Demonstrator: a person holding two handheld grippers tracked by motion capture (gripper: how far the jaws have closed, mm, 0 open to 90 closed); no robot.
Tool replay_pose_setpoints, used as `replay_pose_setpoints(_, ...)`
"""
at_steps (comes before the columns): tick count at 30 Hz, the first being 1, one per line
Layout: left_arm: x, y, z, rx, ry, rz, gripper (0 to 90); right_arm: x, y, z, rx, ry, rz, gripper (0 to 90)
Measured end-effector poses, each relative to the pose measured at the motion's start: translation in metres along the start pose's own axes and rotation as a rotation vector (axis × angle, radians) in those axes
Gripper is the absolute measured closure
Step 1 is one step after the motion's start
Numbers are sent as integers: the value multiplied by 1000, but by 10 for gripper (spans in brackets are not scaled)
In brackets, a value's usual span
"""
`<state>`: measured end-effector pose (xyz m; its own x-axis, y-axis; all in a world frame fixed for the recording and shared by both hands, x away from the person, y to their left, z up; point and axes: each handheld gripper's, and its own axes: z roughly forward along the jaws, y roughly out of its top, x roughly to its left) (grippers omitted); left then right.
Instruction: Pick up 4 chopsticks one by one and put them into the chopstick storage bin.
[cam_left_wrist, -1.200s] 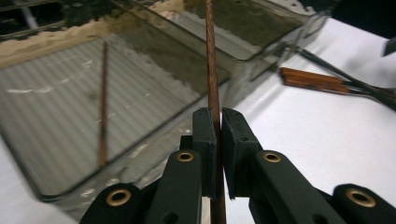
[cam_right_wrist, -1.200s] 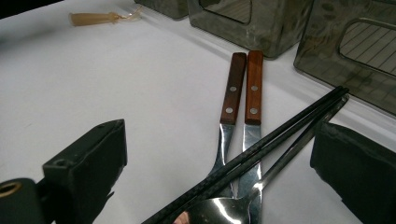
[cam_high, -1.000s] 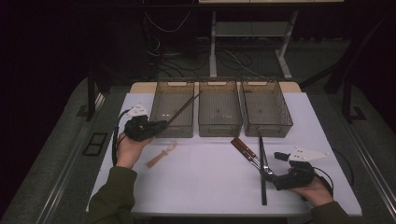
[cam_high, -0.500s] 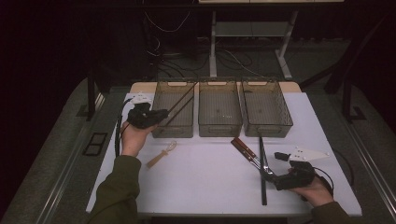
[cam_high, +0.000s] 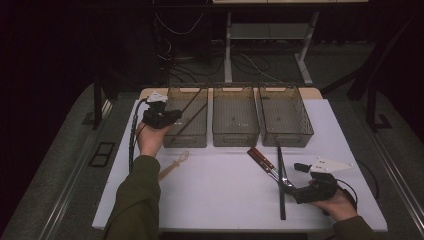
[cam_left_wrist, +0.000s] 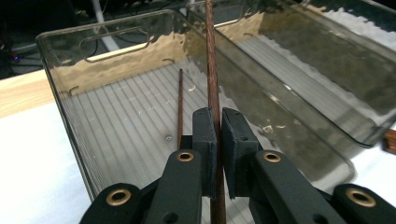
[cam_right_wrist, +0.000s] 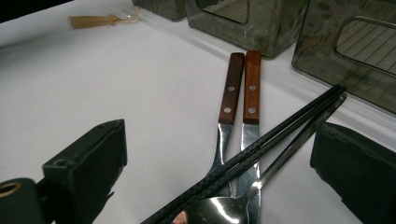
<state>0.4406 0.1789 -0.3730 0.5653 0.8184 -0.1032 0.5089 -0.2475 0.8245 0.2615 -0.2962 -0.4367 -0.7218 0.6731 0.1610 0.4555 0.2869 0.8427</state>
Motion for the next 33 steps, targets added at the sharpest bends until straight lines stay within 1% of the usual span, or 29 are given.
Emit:
replay_pose_setpoints(4,3,-1,7,6,25,-18,833,0,0,0,-1,2,0,40)
replay_pose_setpoints(6,4,-2,9,9,42,-13,833,0,0,0,-2,2,-1,40)
replay_pose_setpoints(7,4,-3,10,18,48,-8,833,0,0,0,-2,2,-2,40)
replay_pose_setpoints(10,5,-5,14,40,57,-12,833,0,0,0,-2,3,-2,40)
replay_pose_setpoints(12,6,-6,16,52,56,-17,833,0,0,0,-2,3,-2,40)
replay_pose_setpoints(15,7,-7,18,66,61,-30,833,0,0,0,-2,3,-1,40)
replay_pose_setpoints(17,8,-8,19,82,71,-29,832,0,0,0,-1,3,-2,40)
replay_pose_setpoints(22,8,-10,22,99,76,-36,831,0,0,0,-3,2,-2,40)
replay_pose_setpoints(25,7,-10,22,96,86,-35,819,0,0,0,-3,3,-3,40)
replay_pose_setpoints(27,6,-10,22,91,88,-29,788,0,0,-1,-3,3,-2,40)
replay_pose_setpoints(31,4,-9,21,77,84,-22,747,0,0,0,-3,2,-2,40)
replay_pose_setpoints(33,3,-8,20,66,77,-12,733,0,0,-1,-3,3,-2,40)
